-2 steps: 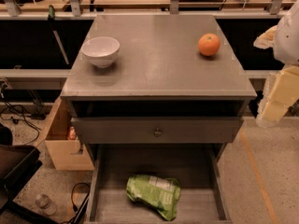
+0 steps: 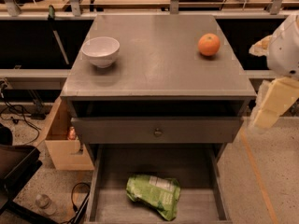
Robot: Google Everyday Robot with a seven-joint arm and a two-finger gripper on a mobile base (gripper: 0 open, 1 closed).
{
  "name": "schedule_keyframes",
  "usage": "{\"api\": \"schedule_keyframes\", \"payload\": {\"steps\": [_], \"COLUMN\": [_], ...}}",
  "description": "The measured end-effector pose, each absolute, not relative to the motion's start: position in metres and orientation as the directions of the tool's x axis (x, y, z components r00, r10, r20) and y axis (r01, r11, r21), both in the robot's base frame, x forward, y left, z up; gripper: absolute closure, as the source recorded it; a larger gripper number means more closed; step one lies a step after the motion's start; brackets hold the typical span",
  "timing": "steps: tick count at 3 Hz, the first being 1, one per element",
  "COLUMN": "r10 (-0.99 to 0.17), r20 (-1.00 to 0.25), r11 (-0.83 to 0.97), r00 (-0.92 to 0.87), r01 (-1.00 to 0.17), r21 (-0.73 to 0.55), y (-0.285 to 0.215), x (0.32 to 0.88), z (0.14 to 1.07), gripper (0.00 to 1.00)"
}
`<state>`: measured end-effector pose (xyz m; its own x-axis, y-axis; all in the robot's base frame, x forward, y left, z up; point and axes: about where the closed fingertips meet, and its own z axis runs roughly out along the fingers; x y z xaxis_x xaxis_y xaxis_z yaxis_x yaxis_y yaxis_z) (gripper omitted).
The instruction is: Pick green rice chip bag from middle drawer and place on counter
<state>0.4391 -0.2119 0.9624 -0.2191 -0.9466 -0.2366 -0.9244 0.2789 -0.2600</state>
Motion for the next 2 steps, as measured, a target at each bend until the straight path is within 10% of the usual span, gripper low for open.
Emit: {"api": "schedule_keyframes", "payload": {"steps": [2], "r10": [-0.900], "r20": [-0.399], "r11": [0.286], "r00": [-0.173], "r01": [-0.927], "r21": [-0.242], "y": [-0.164], "x": [0.420], "z": [0.864], "gripper": [0.00]}}
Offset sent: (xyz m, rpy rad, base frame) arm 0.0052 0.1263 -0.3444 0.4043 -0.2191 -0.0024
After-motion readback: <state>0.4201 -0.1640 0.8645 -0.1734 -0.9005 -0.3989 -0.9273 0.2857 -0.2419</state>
